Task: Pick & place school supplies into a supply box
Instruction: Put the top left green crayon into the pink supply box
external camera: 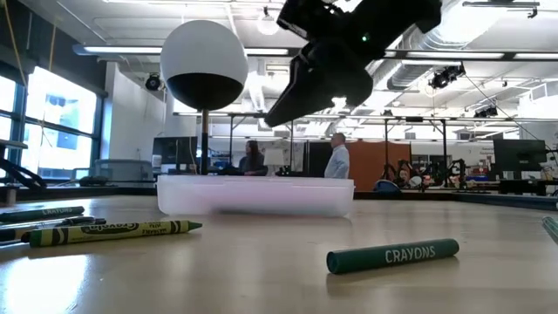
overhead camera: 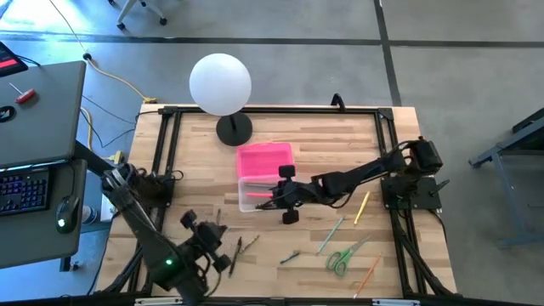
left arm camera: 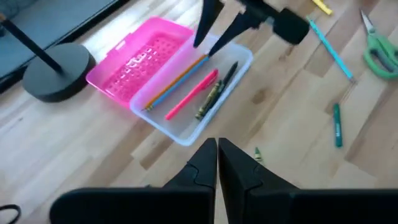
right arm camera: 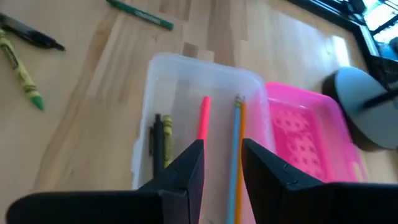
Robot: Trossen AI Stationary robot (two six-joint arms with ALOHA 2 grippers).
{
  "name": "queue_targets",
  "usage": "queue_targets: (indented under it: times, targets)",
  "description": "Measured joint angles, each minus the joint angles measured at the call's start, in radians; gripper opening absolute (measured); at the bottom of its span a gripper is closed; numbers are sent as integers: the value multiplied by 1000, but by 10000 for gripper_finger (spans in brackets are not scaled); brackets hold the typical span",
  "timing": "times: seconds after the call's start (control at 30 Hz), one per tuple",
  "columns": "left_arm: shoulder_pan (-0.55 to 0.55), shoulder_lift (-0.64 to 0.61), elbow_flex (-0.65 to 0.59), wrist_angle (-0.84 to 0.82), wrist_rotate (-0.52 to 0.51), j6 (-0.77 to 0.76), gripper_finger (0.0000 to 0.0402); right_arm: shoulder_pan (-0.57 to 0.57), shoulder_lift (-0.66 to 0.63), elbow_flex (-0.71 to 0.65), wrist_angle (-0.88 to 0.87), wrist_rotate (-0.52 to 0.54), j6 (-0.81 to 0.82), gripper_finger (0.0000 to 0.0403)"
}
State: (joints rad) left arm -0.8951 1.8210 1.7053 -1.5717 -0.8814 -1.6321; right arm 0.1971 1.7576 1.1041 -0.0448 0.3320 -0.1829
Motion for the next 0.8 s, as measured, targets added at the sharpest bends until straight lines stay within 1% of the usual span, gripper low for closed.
queue_targets:
  times: [0.07,0.13,0.17,0.33,0.37,0.43,0.53,0.63,0.73,0.8]
  targets:
    - [-22,-57,-66,3,-47,-39,46,7,-9,0,5,11,1,87]
    - [-32,-115,-144,-3,-93,-115,46,18,-15,0,5,2,2,87]
    - [-33,-138,-192,-1,-99,-156,46,22,-15,0,12,-8,2,87]
    - [-37,-190,-455,12,-73,-443,46,42,-16,0,13,-21,2,87]
    - [-34,-190,-501,34,-67,-494,46,46,-16,0,7,-20,2,87]
    - [-32,-187,-581,132,-51,-558,46,48,-16,0,1,-21,1,87]
    - [-19,-188,-661,277,-10,-569,46,51,-16,0,2,-21,0,87]
    - [-3,-188,-711,392,28,-565,46,52,-16,0,2,-21,2,87]
    - [35,-176,-735,506,78,-492,46,52,-16,0,4,-21,2,87]
    - [62,-165,-737,542,112,-439,46,52,-16,0,4,-30,2,87]
